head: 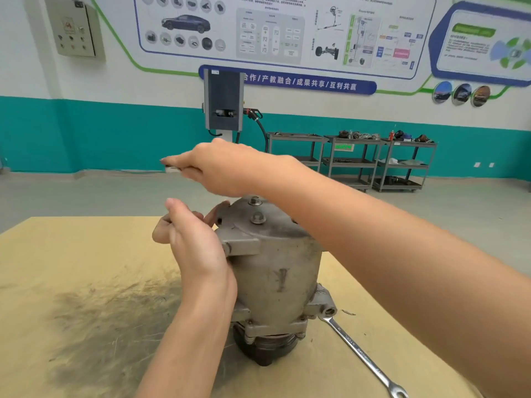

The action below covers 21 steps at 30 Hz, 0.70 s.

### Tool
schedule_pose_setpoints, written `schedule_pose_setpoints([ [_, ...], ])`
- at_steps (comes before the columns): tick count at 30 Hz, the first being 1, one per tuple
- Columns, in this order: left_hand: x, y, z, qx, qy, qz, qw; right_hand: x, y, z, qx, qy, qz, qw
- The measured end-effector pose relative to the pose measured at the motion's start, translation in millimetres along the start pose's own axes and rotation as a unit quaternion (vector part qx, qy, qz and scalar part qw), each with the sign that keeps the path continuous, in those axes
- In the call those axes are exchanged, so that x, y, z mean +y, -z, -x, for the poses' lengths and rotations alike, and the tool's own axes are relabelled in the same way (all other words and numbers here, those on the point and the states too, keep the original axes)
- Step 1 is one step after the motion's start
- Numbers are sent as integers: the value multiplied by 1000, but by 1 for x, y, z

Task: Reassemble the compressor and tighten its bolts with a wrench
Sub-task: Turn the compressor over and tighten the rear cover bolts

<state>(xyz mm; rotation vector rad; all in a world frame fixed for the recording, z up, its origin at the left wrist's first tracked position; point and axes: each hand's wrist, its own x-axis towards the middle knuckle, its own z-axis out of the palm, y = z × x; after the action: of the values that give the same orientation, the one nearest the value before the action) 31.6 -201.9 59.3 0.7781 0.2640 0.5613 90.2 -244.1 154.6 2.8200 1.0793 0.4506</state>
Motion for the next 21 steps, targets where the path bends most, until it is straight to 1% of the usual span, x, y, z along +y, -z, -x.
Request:
schedule_pose_setpoints([
  [3, 3, -2, 4, -18, -13, 17, 1000, 24, -3, -16, -35, -24, -32, 999],
  [6, 3, -2, 5, -24, -20, 9, 999, 43, -4, -22, -42, -49, -18, 998],
  [9, 3, -2, 5, -29, -33, -7, 999, 59, -7, -23, -52, -125, 38, 990],
  [11, 3, -2, 4, -32, -37, -20, 999, 67, -9, -20, -63, -181, 51, 980],
  [14, 4, -2, 4, -35, -40, -39, 998, 80, -13, -9, -69, -252, -8, 965],
  [18, 3, -1, 2, -39, -48, -56, 997, 108, -14, 17, -47, -349, -128, 927],
  [21, 4, -1, 2, -42, -49, -52, 997, 133, -24, 45, 18, -433, -256, 864],
])
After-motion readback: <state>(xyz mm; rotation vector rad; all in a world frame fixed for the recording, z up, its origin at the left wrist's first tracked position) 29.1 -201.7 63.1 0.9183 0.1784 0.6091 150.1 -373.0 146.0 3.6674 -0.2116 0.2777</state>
